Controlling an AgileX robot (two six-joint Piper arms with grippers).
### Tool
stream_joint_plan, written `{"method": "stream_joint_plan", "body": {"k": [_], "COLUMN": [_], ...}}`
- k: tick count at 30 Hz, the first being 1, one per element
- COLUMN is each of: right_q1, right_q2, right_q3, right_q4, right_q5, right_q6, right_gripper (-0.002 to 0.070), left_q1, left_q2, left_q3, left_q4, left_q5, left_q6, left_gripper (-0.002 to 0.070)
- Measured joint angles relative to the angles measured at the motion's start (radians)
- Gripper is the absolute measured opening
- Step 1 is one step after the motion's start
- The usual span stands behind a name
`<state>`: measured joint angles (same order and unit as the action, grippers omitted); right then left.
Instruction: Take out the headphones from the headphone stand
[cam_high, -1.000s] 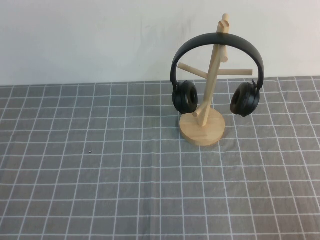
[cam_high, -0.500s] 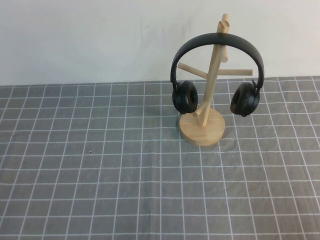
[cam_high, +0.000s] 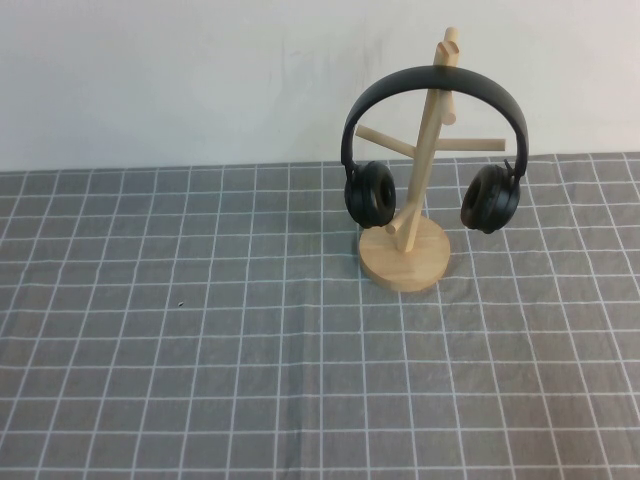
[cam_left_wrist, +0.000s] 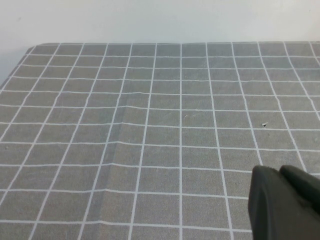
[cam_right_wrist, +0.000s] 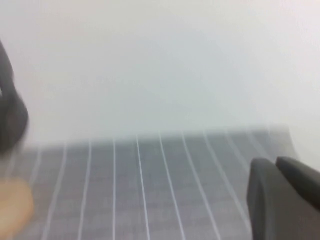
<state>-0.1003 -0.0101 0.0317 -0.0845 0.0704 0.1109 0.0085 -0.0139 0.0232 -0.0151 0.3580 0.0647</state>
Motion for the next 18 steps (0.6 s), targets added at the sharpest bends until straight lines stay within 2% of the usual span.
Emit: {"method": "stream_joint_plan", "body": {"k": [5,13,18], "right_q1": [0.000,0.000,0.000], "right_q2": [0.000,-0.004,-0.004], "right_q3": [0.000,0.000,0.000], "right_q4": [0.000,0.002,0.010], "right_q5": [-0.239,-0.370,-0.679], "right_q6": [0.000,0.018,0.029], "right_gripper": [-0.0008,-0.0008,-0.0006], "left_q1": [0.000,0.000,0.000], "left_q2": [0.000,0.000,0.000], "left_q3": [0.000,0.000,0.000], "left_q4": [0.000,0.000,0.000], "left_q5": [0.000,0.000,0.000], "left_q6": [0.000,0.000,0.000], "left_gripper": [-0.0004,-0.0004,-0.0004]}}
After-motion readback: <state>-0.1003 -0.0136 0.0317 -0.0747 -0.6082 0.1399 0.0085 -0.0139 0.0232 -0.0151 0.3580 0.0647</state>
